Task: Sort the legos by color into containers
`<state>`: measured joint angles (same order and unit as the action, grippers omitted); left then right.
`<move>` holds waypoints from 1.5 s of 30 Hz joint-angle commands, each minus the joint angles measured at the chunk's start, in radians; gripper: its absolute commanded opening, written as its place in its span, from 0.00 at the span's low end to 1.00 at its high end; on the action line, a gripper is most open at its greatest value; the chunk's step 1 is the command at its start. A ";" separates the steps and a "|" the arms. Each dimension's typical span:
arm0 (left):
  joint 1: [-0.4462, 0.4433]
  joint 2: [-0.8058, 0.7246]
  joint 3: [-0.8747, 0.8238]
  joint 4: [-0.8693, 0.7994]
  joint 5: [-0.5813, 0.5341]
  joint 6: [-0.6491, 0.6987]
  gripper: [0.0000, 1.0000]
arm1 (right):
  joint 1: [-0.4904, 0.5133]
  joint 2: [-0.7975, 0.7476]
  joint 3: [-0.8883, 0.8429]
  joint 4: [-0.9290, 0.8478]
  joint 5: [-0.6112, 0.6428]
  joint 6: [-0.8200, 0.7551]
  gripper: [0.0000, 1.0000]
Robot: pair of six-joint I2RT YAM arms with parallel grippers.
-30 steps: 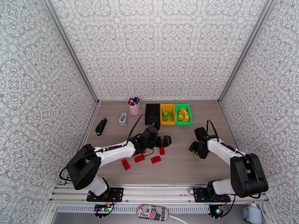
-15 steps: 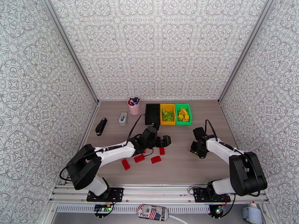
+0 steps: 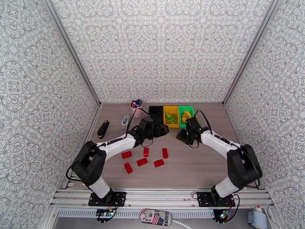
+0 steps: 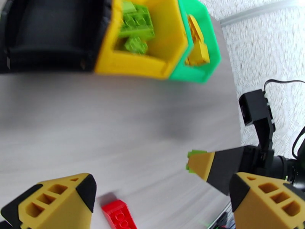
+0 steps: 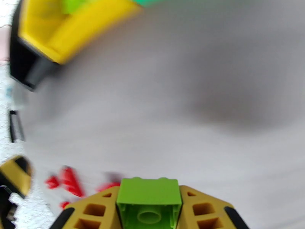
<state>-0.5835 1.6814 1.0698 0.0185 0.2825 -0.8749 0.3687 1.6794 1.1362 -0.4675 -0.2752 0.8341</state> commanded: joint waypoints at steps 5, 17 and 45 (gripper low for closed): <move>0.063 -0.088 0.055 -0.121 0.007 0.038 0.98 | -0.009 0.260 0.466 -0.106 0.002 0.000 0.39; -0.017 -0.257 -0.142 -0.257 -0.185 0.081 0.98 | -0.057 0.456 0.858 -0.304 0.052 -0.066 0.71; -0.362 0.142 0.156 -0.597 -0.417 0.073 0.86 | -0.028 -0.414 -0.294 -0.186 0.253 -0.198 0.84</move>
<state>-0.9314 1.7721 1.1660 -0.5064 -0.1043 -0.7929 0.3347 1.3193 0.8829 -0.6632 -0.0525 0.6312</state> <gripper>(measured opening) 0.864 0.843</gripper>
